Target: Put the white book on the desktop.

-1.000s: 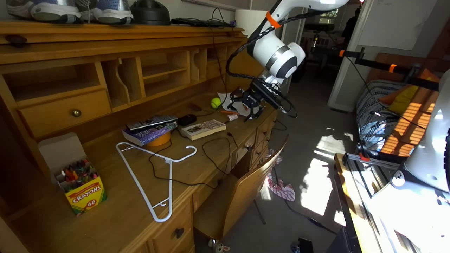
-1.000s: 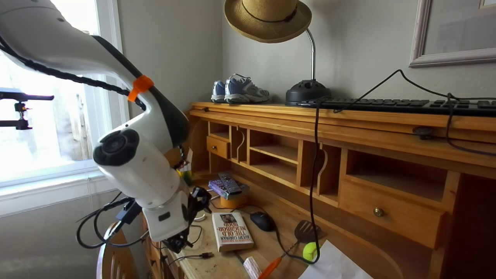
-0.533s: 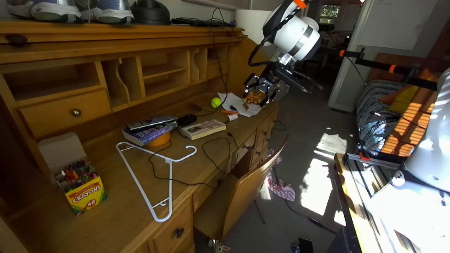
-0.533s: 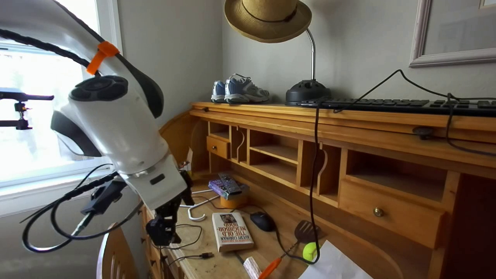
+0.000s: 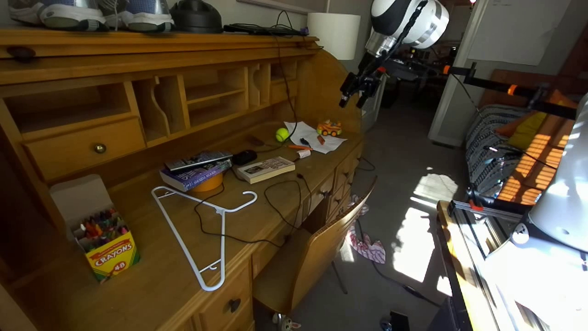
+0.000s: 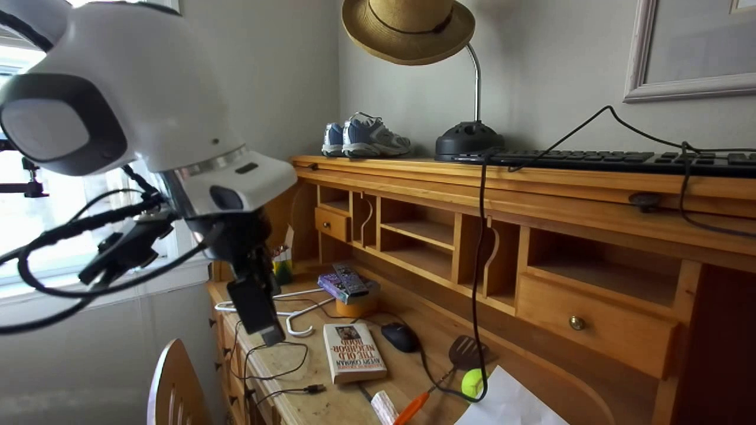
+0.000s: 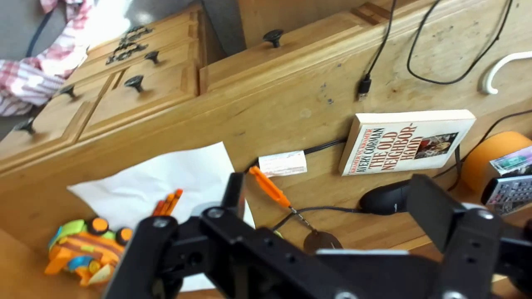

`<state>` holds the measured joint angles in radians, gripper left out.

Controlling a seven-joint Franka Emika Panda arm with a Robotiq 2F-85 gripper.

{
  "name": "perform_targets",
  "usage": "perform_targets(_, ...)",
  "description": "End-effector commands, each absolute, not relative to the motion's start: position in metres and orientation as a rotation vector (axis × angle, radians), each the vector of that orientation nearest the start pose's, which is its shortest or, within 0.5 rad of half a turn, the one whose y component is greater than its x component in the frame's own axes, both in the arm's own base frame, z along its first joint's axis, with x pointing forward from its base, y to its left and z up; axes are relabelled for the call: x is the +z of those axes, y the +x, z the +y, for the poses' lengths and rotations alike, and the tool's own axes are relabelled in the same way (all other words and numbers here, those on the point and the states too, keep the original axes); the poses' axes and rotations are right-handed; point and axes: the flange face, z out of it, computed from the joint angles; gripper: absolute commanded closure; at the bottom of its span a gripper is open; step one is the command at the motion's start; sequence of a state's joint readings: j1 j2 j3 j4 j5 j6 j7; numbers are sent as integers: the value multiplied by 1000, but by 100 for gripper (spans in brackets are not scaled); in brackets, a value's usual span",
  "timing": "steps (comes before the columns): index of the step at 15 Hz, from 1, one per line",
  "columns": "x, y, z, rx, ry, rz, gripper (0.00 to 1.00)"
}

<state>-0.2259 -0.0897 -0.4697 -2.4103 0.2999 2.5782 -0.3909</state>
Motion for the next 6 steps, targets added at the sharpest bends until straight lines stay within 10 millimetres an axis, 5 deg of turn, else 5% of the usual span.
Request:
perform_targets(1,425,370,-320,-461,-3070,542,0)
perform_targets(2,439,371,-317,-464,-3089,452,0)
perform_targets(3,415,379,-324,-484,-3047,591,0)
perform_targets(6,443,375,-317,-509,-3069,492,0)
